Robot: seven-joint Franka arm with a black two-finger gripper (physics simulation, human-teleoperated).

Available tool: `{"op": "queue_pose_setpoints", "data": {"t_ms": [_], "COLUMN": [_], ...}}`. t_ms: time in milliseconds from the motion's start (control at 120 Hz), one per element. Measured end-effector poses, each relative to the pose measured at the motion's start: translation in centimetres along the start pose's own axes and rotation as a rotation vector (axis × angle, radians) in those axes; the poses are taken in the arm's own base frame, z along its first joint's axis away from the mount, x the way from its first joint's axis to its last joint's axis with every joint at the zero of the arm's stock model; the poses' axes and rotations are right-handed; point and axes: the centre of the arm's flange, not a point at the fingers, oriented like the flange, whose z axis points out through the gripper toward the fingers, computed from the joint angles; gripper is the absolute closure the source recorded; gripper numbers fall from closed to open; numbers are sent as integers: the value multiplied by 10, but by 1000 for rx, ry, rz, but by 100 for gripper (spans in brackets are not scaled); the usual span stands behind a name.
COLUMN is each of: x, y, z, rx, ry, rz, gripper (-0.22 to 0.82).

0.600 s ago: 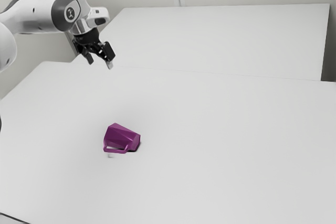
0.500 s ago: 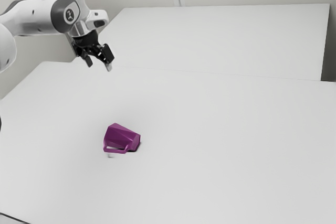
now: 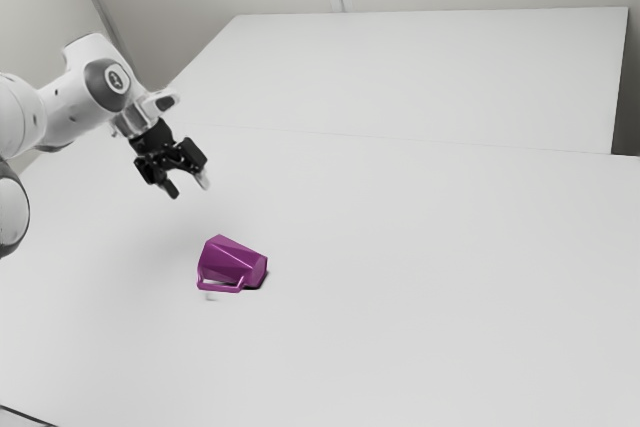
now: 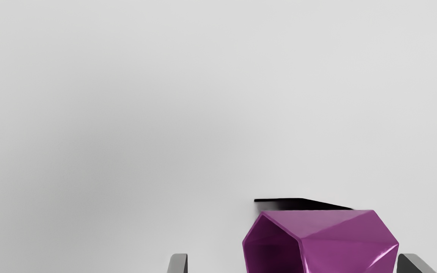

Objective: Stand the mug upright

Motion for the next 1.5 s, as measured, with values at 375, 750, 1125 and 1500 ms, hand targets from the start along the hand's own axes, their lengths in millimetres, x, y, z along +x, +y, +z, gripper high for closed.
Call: {"op": "queue_pose_setpoints", "data": {"t_ms": [375,750,1125,1500], "x": [-5,-21,-31,-35], "y": [-43,-52,-44,-24], "z": [63,90,95,101], "rx": [-272,-406,-461,-484], "ry": [-85,-128,-168,-193], "rz": [-152,-273,-341,-371], "gripper": [0,0,0,0]}}
